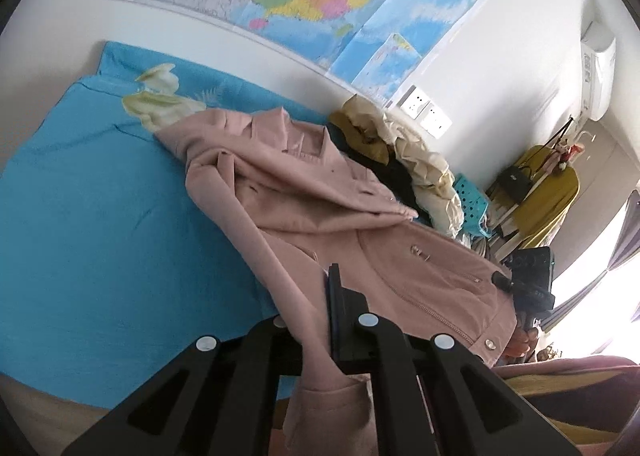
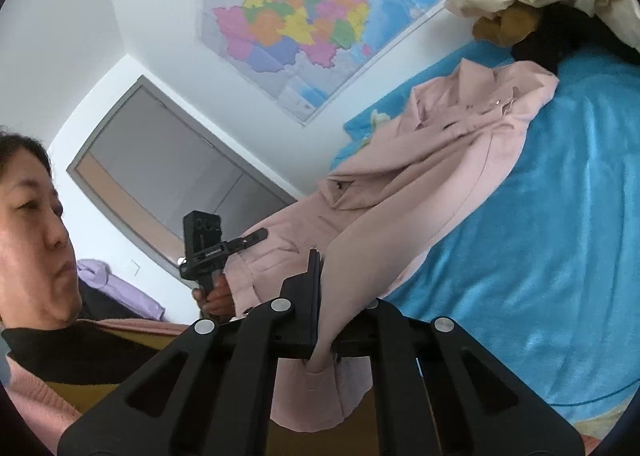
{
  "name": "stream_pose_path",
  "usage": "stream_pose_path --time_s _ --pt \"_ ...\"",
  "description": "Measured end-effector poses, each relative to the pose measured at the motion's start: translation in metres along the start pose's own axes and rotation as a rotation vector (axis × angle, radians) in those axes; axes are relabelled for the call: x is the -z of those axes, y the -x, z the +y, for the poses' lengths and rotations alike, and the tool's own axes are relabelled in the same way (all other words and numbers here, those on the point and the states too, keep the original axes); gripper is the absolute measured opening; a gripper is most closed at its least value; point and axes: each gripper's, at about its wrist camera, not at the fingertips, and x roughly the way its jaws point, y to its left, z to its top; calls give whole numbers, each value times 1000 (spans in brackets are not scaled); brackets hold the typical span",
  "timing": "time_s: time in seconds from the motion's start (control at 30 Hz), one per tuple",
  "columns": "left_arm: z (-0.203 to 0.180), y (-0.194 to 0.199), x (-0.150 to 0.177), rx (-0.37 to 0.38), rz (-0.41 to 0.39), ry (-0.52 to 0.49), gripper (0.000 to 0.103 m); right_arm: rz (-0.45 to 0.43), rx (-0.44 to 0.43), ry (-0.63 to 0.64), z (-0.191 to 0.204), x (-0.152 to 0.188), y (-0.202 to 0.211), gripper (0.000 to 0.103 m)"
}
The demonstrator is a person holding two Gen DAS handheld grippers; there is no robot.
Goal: Fold large clothes
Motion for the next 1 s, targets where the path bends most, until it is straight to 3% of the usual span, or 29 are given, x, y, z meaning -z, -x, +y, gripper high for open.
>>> stream_pose_path --time_s 0.33,0.67,1.0 --pt "3 -16 -44 -24 21 26 3 -55 14 -67 -9 -47 -12 5" --pt "-2 -29 -122 -75 35 -22 4 -118 40 -108 -25 -122 -28 5" --pt "14 -68 -200 -89 86 45 4 -154 105 -178 -63 -196 -54 6"
